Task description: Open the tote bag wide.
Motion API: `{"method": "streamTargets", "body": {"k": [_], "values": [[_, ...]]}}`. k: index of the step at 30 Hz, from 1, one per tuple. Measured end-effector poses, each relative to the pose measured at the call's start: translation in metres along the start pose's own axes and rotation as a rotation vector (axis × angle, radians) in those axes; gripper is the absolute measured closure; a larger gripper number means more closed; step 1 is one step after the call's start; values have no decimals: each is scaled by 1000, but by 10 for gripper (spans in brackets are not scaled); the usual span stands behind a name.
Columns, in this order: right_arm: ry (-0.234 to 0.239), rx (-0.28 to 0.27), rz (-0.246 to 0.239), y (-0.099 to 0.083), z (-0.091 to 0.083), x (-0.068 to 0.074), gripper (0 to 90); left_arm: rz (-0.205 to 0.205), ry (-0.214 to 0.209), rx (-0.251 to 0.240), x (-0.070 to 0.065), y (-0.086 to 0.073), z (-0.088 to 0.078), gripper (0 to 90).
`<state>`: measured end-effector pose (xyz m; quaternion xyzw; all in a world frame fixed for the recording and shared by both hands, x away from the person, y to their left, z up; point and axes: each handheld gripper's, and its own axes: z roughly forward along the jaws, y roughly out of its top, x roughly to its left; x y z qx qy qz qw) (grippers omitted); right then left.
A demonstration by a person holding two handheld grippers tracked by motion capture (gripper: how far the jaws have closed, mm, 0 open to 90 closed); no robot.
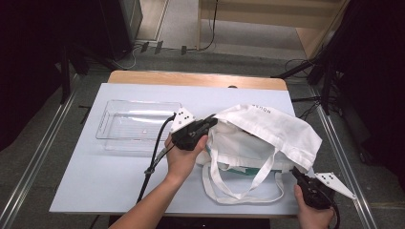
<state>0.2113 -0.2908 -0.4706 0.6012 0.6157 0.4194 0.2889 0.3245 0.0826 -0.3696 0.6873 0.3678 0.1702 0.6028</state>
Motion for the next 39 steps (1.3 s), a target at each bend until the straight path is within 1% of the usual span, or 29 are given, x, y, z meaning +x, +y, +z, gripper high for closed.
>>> {"method": "streamTargets", "body": {"k": [2,4,6,8,9,10,11,12,13,14,15,16,17,19,21,22,24,25,27,29,31,32,33,35,36,37,38,39], "values": [[-9,26,-6,-2,1,0,900,-5,6,11,3,2,8,895],[-16,50,-10,-4,0,0,900,-12,15,26,7,0,18,891],[-21,63,-16,-6,-1,-1,900,-44,12,48,13,-6,27,884],[-25,65,-25,-7,-1,-1,900,-74,1,94,18,-15,37,873],[-23,66,-26,-7,-2,-1,900,-80,-3,118,20,-19,41,870],[-20,53,-27,-8,-2,-1,900,-81,-4,143,22,-23,45,864],[-10,31,-28,-8,-3,-2,900,-87,-3,157,23,-27,48,862],[-1,7,-21,-8,-4,-2,887,-86,-3,173,24,-31,51,861],[1,-19,-9,-8,-7,-2,827,-89,-4,187,24,-33,54,859],[-4,-55,5,-6,-11,-2,741,-87,-1,197,24,-36,56,858],[-14,-90,12,-3,-16,-1,677,-84,-1,205,24,-37,57,858],[-22,-120,5,-1,-20,1,641,-85,-4,206,25,-39,59,857],[-32,-174,-7,4,-27,4,606,-88,-6,207,24,-39,60,857],[-32,-253,-40,11,-36,12,556,-90,-14,208,23,-40,61,858],[-47,-299,-74,17,-42,20,493,-78,-16,217,21,-42,61,860],[-45,-318,-87,21,-43,24,462,-78,-19,217,19,-43,61,859],[-30,-347,-104,28,-43,33,418,-64,-20,226,17,-45,62,859],[-26,-361,-100,31,-44,35,406,-64,-15,228,16,-45,62,858],[5,-385,-73,39,-44,40,389,-66,-20,226,16,-46,61,857],[34,-385,-69,47,-41,48,365,-60,-17,226,14,-45,60,854],[42,-393,-84,52,-37,56,338,-49,-16,224,12,-45,59,850],[52,-392,-84,55,-35,60,320,-45,-18,223,12,-45,58,848],[62,-385,-82,57,-32,64,300,-45,-20,220,11,-45,58,845],[73,-353,-80,61,-24,71,241,-40,-21,218,10,-45,56,841],[66,-339,-77,62,-20,74,210,-39,-21,217,10,-45,56,838],[43,-326,-71,64,-16,77,144,-37,-21,215,9,-46,55,834],[-3,-318,-52,66,-13,80,125,-36,-19,214,9,-46,55,830],[-25,-314,-31,67,-12,83,117,-37,-19,212,9,-46,55,827]]}}
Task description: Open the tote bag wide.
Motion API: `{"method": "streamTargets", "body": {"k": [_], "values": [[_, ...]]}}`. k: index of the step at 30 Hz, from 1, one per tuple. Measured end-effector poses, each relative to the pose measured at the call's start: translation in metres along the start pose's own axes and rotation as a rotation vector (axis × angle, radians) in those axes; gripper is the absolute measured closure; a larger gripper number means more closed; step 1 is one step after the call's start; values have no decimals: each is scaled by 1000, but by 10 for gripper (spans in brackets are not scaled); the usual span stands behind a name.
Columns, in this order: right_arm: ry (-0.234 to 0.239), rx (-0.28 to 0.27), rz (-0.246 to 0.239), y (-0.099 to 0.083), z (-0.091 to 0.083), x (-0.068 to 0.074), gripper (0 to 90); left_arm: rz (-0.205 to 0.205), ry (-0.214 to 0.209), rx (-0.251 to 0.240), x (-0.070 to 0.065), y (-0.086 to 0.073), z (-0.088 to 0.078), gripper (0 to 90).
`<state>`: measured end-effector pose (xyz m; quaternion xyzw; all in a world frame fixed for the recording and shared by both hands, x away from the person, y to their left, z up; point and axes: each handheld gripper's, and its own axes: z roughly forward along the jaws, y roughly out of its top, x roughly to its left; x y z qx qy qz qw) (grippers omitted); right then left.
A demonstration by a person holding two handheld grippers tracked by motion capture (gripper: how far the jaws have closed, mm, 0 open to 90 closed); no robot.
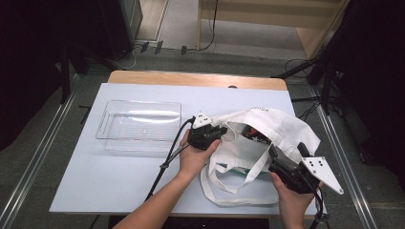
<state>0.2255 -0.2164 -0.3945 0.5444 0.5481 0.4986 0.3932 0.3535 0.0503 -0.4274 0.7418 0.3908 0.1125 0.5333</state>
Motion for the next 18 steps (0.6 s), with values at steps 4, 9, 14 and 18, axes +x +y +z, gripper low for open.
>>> {"method": "streamTargets", "body": {"k": [4,9,14,18], "values": [[-10,44,-16,2,9,10,44,0,-6,0,0,-1,0,802],[-117,100,-59,-4,19,16,137,10,-4,-5,-2,-1,0,806],[-125,28,-95,-3,12,10,545,37,3,1,-2,-1,-3,834],[-128,-12,-128,4,9,1,770,45,3,4,-1,-3,-4,843]]}}
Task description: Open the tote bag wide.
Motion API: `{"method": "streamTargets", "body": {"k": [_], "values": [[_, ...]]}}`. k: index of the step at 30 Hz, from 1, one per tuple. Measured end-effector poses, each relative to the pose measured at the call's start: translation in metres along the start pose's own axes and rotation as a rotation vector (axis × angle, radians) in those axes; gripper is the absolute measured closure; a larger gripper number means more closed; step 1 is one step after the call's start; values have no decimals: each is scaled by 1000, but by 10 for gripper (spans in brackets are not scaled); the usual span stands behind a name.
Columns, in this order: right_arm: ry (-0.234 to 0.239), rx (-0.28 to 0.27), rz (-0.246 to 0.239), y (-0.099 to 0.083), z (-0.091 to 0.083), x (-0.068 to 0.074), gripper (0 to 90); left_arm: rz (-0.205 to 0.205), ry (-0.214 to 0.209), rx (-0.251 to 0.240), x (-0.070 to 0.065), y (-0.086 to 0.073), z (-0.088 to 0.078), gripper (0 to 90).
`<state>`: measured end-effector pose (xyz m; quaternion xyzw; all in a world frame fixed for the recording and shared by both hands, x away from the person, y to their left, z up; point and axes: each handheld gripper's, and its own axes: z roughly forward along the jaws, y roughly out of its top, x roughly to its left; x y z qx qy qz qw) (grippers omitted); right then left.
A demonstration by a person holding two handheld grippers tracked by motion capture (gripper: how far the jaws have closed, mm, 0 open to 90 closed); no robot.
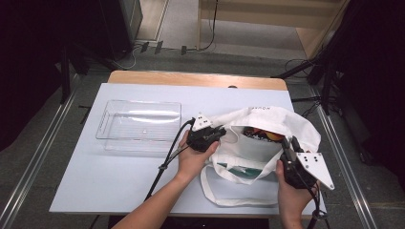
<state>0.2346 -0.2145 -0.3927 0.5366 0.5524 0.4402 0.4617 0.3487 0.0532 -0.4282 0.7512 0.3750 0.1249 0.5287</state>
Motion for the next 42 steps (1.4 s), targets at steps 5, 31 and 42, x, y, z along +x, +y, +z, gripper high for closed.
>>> {"method": "streamTargets", "body": {"k": [5,31,42], "values": [[21,-23,-25,12,4,-10,835,31,-2,-5,-3,0,-2,851],[154,-27,63,47,36,-44,829,-41,3,-126,0,29,7,863],[223,70,13,38,52,-35,827,-70,-19,112,10,0,42,868]]}}
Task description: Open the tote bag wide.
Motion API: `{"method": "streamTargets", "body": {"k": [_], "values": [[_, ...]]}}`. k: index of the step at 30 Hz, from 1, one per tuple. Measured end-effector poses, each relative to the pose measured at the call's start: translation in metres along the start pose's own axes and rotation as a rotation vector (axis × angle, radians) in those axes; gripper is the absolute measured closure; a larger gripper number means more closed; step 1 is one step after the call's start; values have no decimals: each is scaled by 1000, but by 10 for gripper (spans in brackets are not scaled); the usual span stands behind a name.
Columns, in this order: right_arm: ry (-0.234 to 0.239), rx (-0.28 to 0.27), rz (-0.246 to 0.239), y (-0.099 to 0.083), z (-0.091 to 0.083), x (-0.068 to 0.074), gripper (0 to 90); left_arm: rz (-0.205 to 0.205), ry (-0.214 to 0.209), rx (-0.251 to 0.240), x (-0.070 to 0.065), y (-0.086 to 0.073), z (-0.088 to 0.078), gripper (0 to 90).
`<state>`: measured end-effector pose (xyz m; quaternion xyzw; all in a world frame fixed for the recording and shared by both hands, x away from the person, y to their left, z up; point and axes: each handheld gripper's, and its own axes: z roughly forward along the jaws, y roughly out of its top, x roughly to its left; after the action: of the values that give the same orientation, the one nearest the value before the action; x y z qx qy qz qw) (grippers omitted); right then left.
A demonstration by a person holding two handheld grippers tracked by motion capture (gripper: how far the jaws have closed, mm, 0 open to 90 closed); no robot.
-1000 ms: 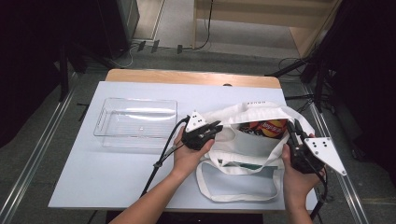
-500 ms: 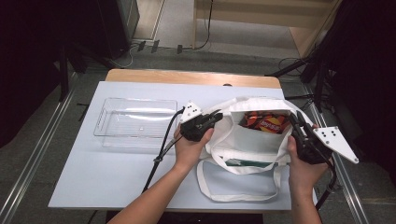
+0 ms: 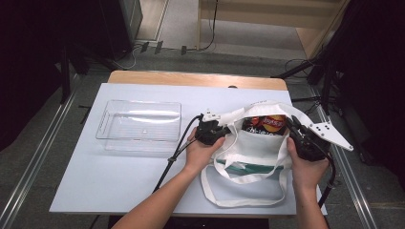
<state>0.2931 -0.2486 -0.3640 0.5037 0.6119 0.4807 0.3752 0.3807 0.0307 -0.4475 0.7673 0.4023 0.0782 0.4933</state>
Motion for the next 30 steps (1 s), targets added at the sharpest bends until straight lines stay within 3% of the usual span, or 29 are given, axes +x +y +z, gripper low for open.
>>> {"method": "streamTargets", "body": {"k": [2,5,7,11,14,17,18,19,20,22,24,27,30], "values": [[-3,1,-3,0,0,1,828,13,4,-5,-1,0,-2,844],[-2,-7,15,0,-1,-2,829,19,-17,-38,-4,1,-12,681],[2,-14,22,0,-2,-4,829,36,-18,-80,-7,1,-24,564],[3,-29,32,-1,-5,-7,830,70,19,-161,-14,2,-47,410],[4,-36,40,-1,-6,-6,830,74,0,-217,-18,2,-63,342],[2,-39,45,-2,-6,-5,830,104,-10,-277,-26,1,-77,353],[4,-40,46,-2,-5,-6,830,104,-10,-277,-26,1,-77,394],[3,-40,47,-3,-5,-5,830,143,-29,-283,-35,0,-79,472],[3,-41,47,-3,-5,-5,830,152,-37,-280,-38,-1,-78,519],[5,-41,51,-3,-5,-5,830,195,-37,-246,-50,-3,-70,598],[9,-41,56,-3,-4,-3,830,203,-29,-242,-53,-5,-63,647],[12,-42,48,-5,-4,-2,830,195,-22,-246,-56,-6,-52,652],[19,-36,47,-6,-3,0,832,214,-6,-242,-60,-4,-43,660]]}}
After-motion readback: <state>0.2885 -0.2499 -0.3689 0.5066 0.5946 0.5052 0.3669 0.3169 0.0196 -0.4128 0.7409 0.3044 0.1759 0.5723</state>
